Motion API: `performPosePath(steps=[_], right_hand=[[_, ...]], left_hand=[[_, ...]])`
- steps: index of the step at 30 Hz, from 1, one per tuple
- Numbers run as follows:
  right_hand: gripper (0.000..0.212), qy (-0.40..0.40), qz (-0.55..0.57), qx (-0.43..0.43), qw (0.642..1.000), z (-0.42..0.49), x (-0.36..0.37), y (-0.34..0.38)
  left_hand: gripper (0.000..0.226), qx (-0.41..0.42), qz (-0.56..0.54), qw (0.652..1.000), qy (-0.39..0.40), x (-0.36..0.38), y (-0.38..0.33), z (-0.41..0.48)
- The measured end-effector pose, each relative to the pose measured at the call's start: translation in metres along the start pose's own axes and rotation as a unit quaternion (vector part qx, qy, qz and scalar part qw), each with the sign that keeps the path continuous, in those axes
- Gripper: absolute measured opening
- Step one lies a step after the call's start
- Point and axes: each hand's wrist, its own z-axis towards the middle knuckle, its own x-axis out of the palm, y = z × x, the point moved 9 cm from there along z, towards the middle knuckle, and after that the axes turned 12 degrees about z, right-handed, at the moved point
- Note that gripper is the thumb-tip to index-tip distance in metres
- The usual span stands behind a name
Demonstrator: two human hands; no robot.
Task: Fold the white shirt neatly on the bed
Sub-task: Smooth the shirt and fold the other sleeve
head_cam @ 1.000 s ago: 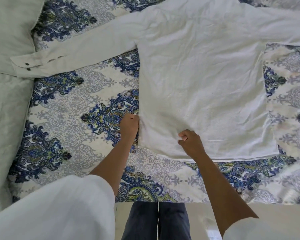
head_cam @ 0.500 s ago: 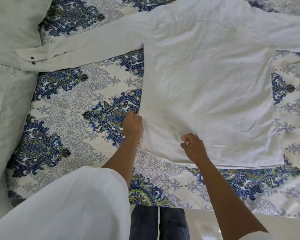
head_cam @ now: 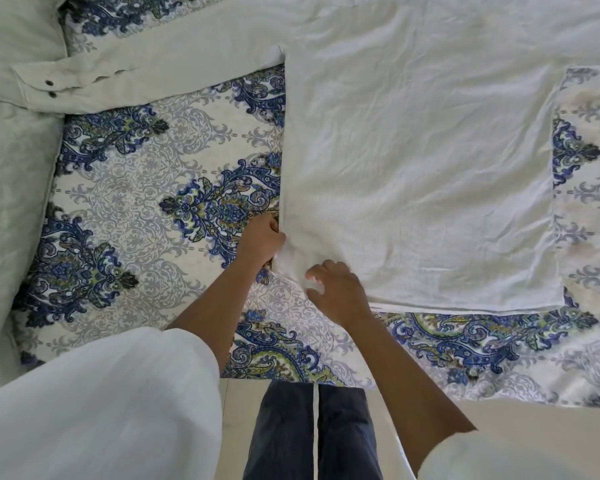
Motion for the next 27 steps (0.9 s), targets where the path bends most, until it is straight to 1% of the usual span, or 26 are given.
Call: performPosePath(steps=[3,5,7,10,11,16,18,19,20,22,23,24,25,26,27], right_hand=[[0.030,-0.021,-0.006,-0.026,0.999,-0.001,0.004,0.009],[0.023,-0.030,-0.033,-0.035,0.998,0.001,0.006,0.013],[0.021,-0.033,-0.045,-0.032,0.998,0.002,0.009,0.014],[0.021,-0.026,-0.021,-0.021,0.999,0.002,0.014,0.015],[0.021,-0.024,-0.017,-0.019,0.999,0.001,0.015,0.016],[0.020,-0.034,-0.011,-0.016,0.999,0.000,0.019,0.021],[0.021,-0.043,-0.007,-0.012,0.999,0.002,0.021,0.026],[0.021,-0.048,-0.008,-0.007,0.999,0.004,0.022,0.028],[0.021,-0.047,-0.013,0.001,0.999,0.005,0.023,0.028],[0.022,-0.043,-0.010,0.026,0.999,0.007,0.024,0.026],[0.021,-0.042,0.007,0.041,0.998,0.007,0.023,0.023],[0.020,-0.043,0.030,0.056,0.997,0.007,0.022,0.020],[0.019,-0.045,0.054,0.069,0.995,0.006,0.021,0.017],[0.018,-0.046,0.073,0.077,0.993,0.005,0.020,0.016],[0.016,-0.048,0.087,0.081,0.992,0.004,0.020,0.015]], left_hand=[[0.024,-0.019,-0.025,0.999,0.022,0.002,0.007,-0.003],[0.020,-0.054,-0.107,0.992,0.039,0.006,0.017,-0.002],[0.018,-0.098,-0.208,0.971,0.066,0.015,0.030,-0.006],[0.024,-0.119,-0.254,0.953,0.115,0.033,0.038,-0.025],[0.025,-0.121,-0.268,0.949,0.115,0.037,0.041,-0.031],[0.027,-0.128,-0.343,0.929,0.061,0.042,0.056,-0.046],[0.024,-0.123,-0.356,0.925,0.053,0.042,0.056,-0.046],[0.021,-0.104,-0.339,0.934,0.040,0.039,0.054,-0.046],[0.019,-0.069,-0.300,0.951,0.019,0.033,0.049,-0.048],[0.029,0.040,-0.151,0.986,-0.056,0.014,0.032,-0.057],[0.036,0.106,-0.067,0.986,-0.107,0.007,0.023,-0.066],[0.042,0.166,0.014,0.975,-0.149,0.005,0.014,-0.076],[0.047,0.210,0.088,0.958,-0.173,0.007,0.007,-0.085],[0.050,0.237,0.148,0.942,-0.187,0.013,0.004,-0.092],[0.049,0.251,0.183,0.930,-0.194,0.018,0.004,-0.095]])
